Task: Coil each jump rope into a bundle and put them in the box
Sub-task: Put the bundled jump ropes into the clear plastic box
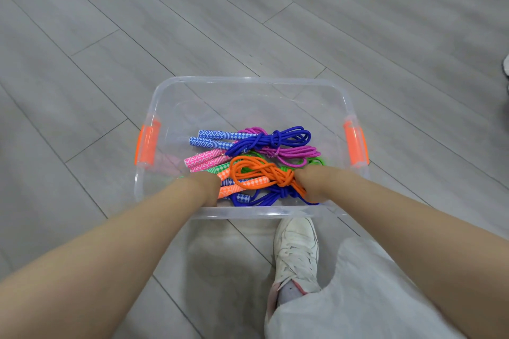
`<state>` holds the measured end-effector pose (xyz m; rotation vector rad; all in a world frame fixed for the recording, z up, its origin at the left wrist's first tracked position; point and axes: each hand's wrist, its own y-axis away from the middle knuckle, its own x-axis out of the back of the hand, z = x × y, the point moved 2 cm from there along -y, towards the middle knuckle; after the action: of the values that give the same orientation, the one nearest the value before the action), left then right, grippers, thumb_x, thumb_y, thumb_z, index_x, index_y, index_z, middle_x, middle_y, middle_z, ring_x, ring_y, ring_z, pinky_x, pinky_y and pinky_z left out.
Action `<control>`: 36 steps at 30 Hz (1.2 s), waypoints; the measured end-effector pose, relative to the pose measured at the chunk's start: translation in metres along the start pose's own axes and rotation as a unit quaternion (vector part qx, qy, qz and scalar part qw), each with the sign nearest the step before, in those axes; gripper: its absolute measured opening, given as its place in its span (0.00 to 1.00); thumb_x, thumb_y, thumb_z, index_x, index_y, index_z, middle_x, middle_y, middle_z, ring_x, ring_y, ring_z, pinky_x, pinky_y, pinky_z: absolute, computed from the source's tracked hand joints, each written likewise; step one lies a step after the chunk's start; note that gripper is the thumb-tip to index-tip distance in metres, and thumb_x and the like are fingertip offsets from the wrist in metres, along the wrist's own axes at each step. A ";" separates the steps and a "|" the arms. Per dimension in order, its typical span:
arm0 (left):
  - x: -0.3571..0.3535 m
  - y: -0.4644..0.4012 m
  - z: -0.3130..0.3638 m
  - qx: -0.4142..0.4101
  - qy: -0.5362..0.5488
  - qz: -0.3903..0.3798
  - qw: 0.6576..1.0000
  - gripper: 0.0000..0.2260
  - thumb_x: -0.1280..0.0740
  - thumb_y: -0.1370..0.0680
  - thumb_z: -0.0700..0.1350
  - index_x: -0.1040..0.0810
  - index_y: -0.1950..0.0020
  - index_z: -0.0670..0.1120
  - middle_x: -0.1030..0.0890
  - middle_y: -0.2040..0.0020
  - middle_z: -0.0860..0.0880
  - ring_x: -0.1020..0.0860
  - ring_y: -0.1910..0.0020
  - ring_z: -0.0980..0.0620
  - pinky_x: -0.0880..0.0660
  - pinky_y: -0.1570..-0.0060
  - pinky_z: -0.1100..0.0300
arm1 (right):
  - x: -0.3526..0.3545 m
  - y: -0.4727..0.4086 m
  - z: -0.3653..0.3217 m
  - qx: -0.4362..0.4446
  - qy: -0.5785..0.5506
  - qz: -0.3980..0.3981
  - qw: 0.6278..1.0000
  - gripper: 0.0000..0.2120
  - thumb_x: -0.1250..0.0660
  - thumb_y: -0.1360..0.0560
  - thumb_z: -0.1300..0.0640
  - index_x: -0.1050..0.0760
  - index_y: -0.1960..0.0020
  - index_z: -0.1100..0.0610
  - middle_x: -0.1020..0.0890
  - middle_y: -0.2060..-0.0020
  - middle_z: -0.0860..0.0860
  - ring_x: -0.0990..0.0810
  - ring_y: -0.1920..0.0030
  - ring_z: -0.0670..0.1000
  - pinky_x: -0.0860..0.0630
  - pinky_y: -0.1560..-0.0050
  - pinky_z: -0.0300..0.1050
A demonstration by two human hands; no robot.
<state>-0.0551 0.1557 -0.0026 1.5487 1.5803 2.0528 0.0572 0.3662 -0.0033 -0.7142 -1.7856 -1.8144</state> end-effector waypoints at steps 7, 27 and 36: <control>0.006 0.013 -0.005 -0.016 0.129 0.026 0.991 0.17 0.37 0.22 0.49 0.24 0.37 0.42 0.23 0.37 0.42 0.25 0.39 0.43 0.28 0.42 0.56 | 0.002 0.011 -0.004 0.007 -0.074 -0.028 0.997 0.09 0.39 0.22 0.57 0.34 0.61 0.55 0.29 0.64 0.51 0.31 0.58 0.54 0.36 0.66 0.41; 0.077 0.269 -0.167 0.042 0.007 0.319 0.947 0.24 0.40 0.21 0.49 0.39 0.25 0.53 0.40 0.23 0.49 0.44 0.24 0.46 0.43 0.29 0.50 | 0.241 0.143 -0.193 0.086 0.057 0.260 0.960 0.27 0.36 0.23 0.52 0.40 0.26 0.51 0.30 0.31 0.55 0.33 0.31 0.58 0.34 0.33 0.53; -0.036 0.352 -0.287 0.161 0.155 0.300 0.927 0.26 0.40 0.20 0.49 0.43 0.23 0.51 0.47 0.22 0.46 0.49 0.23 0.45 0.49 0.27 0.48 | 0.284 0.137 -0.378 0.186 0.080 0.270 0.942 0.27 0.39 0.21 0.52 0.42 0.25 0.52 0.33 0.30 0.55 0.36 0.30 0.58 0.37 0.33 0.51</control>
<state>-0.0979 -0.2090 0.2668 2.1288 1.7841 2.5523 -0.0709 -0.0102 0.2867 -0.7799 -1.5624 -1.1047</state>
